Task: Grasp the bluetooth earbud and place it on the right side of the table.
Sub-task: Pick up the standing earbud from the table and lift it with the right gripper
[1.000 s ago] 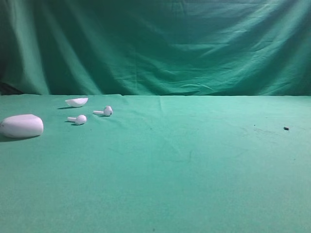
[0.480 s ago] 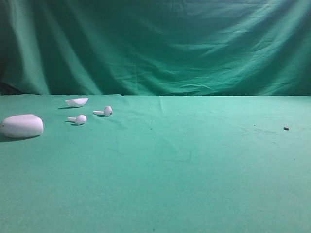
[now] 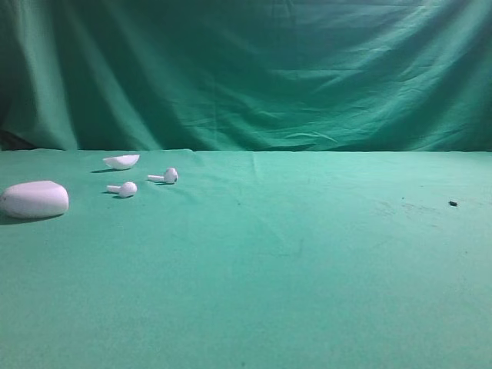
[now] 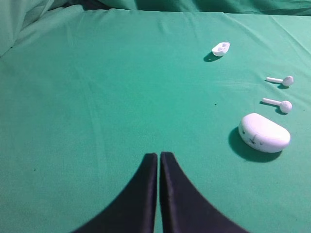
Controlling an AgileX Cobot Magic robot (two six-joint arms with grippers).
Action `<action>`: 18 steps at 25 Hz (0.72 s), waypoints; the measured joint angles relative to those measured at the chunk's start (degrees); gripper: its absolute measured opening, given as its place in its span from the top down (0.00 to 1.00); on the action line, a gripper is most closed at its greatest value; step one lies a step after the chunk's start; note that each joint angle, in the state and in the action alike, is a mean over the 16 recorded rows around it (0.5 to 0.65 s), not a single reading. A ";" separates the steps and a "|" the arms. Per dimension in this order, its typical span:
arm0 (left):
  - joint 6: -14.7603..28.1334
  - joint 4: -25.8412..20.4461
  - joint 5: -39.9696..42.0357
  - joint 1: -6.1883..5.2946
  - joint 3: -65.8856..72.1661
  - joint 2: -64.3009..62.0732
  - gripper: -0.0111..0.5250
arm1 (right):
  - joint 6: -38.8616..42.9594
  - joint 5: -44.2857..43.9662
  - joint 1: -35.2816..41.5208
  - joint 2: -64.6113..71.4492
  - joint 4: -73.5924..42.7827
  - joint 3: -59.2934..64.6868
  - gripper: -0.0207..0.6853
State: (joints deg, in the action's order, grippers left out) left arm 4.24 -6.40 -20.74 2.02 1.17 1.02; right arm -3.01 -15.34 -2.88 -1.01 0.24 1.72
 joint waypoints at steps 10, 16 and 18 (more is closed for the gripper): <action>0.00 0.00 0.00 0.00 0.00 0.00 0.98 | 0.31 13.21 0.00 5.09 3.64 -3.72 0.97; 0.00 0.00 0.00 0.00 0.00 0.00 0.98 | 0.38 11.59 0.00 18.50 4.86 -12.40 0.97; 0.00 0.00 0.00 0.00 0.00 0.00 0.98 | 0.38 9.59 0.00 24.62 5.24 -16.07 0.97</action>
State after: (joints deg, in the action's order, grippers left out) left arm 4.24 -6.40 -20.74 2.02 1.17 1.02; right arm -2.63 -5.75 -2.88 23.61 5.48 -14.36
